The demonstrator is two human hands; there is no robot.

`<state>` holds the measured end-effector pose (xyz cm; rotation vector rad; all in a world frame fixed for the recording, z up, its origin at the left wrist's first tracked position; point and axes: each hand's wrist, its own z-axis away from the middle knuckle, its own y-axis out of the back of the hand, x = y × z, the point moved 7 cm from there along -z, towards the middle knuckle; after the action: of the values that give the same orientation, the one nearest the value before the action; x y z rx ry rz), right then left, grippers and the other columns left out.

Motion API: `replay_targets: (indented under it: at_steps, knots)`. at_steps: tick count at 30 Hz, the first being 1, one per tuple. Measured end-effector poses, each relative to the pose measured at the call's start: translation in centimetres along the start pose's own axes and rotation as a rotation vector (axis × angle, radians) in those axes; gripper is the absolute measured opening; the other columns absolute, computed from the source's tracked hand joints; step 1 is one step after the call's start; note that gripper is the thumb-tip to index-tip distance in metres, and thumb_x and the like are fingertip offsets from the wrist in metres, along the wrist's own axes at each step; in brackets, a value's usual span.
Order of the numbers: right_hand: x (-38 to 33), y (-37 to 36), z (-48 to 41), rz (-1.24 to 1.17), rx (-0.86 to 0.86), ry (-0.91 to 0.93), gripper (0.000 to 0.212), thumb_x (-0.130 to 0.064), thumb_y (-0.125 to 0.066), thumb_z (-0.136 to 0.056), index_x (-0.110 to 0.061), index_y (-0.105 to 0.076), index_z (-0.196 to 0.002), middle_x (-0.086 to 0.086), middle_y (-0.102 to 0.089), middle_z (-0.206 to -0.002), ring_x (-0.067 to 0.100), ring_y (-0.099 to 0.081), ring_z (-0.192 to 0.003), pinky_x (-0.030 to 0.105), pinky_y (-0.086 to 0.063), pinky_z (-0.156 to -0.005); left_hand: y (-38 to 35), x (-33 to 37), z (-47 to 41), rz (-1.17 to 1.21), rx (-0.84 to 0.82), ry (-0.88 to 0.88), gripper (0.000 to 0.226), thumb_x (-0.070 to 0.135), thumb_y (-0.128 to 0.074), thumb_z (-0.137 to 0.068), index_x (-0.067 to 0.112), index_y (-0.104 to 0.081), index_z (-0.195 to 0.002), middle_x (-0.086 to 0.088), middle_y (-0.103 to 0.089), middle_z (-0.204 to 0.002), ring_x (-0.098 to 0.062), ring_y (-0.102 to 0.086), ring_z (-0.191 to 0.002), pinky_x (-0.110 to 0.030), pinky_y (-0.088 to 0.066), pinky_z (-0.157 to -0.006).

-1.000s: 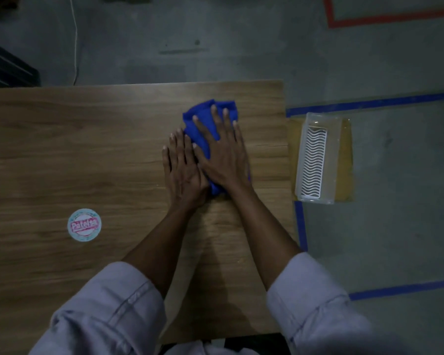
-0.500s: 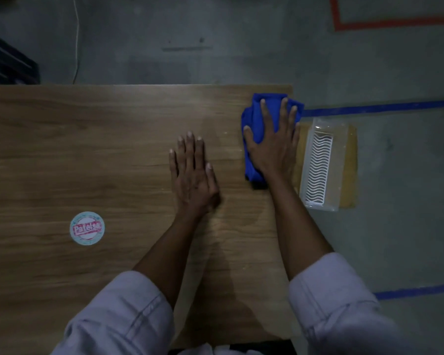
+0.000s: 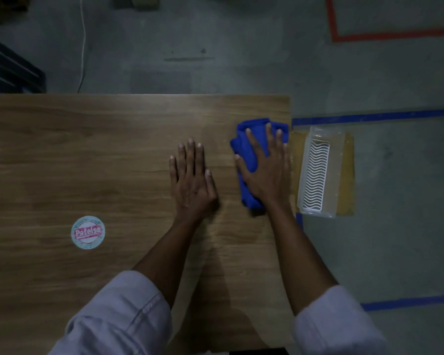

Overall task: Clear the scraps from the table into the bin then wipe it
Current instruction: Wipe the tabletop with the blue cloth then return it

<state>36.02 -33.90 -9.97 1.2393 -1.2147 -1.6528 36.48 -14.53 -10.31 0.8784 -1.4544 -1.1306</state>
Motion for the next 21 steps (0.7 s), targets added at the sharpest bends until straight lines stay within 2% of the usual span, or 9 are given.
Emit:
replay_targets:
  at_steps: [4,7,10,13,15,19,21]
  knots:
    - [0.8,0.6,-5.7,-0.003,0.041,-0.136,0.075,-0.071,-0.036,-0.094,-0.041,-0.023,-0.161,0.002,-0.009,-0.173,0.03,-0.003,-0.159,0.05,-0.01,-0.128,-0.3,-0.3,-0.1,-0.008,0.003,0.006,0.07,0.029,-0.04,-0.101,0.011,-0.014,-0.163,-0.01,-0.005,-0.171,-0.027,-0.001,-0.158,-0.051,-0.007,-0.127]
    - [-1.5,0.5,-8.8,0.006,0.036,-0.107,0.072,-0.069,-0.037,-0.093,-0.046,-0.023,-0.16,-0.001,-0.008,-0.173,0.029,-0.003,-0.159,0.047,-0.003,-0.127,-0.1,-0.3,-0.2,-0.017,0.032,0.012,0.069,0.029,-0.039,-0.099,0.011,-0.018,-0.162,-0.01,-0.009,-0.171,-0.027,-0.005,-0.158,-0.05,-0.008,-0.127]
    - [-4.5,-0.4,-9.5,0.019,-0.011,0.082,0.066,-0.063,-0.038,-0.095,-0.047,-0.028,-0.158,-0.002,-0.014,-0.172,0.028,-0.006,-0.159,0.046,-0.005,-0.127,-0.3,-0.2,0.0,-0.035,0.032,0.012,0.07,0.03,-0.039,-0.099,0.011,-0.018,-0.162,-0.009,-0.01,-0.171,-0.026,-0.005,-0.158,-0.05,-0.008,-0.127]
    - [-6.6,-1.1,-6.6,-0.01,-0.069,0.376,0.062,-0.058,-0.043,-0.096,-0.043,-0.037,-0.156,0.001,-0.021,-0.171,0.031,-0.013,-0.158,0.048,-0.011,-0.127,-0.2,-0.2,-0.1,-0.02,0.035,0.01,0.071,0.03,-0.043,-0.097,0.01,-0.021,-0.162,-0.009,-0.013,-0.17,-0.027,-0.008,-0.158,-0.05,-0.01,-0.126]
    - [-5.4,-1.1,-3.3,-0.019,-0.091,0.453,0.062,-0.055,-0.045,-0.099,-0.041,-0.035,-0.158,0.002,-0.018,-0.171,0.031,-0.011,-0.158,0.049,-0.011,-0.128,-0.2,-0.2,0.0,-0.005,0.038,0.009,0.071,0.028,-0.046,-0.097,0.01,-0.022,-0.161,-0.009,-0.014,-0.17,-0.027,-0.01,-0.158,-0.049,-0.009,-0.127]
    - [1.7,0.4,-0.6,-0.036,-0.007,0.142,0.064,-0.055,-0.041,-0.101,-0.037,-0.028,-0.161,0.005,-0.011,-0.172,0.031,-0.005,-0.159,0.049,-0.009,-0.128,-0.2,-0.1,0.1,-0.007,0.029,0.011,0.069,0.03,-0.042,-0.1,0.012,-0.02,-0.162,-0.008,-0.011,-0.171,-0.026,-0.006,-0.158,-0.05,-0.01,-0.126]
    - [2.2,0.5,-2.4,-0.018,0.011,0.023,0.065,-0.057,-0.038,-0.101,-0.037,-0.026,-0.161,0.006,-0.009,-0.173,0.032,-0.004,-0.159,0.048,-0.008,-0.128,-0.3,-0.1,0.0,-0.008,0.029,0.009,0.068,0.031,-0.039,-0.1,0.012,-0.018,-0.162,-0.009,-0.01,-0.171,-0.026,-0.005,-0.158,-0.051,-0.01,-0.126]
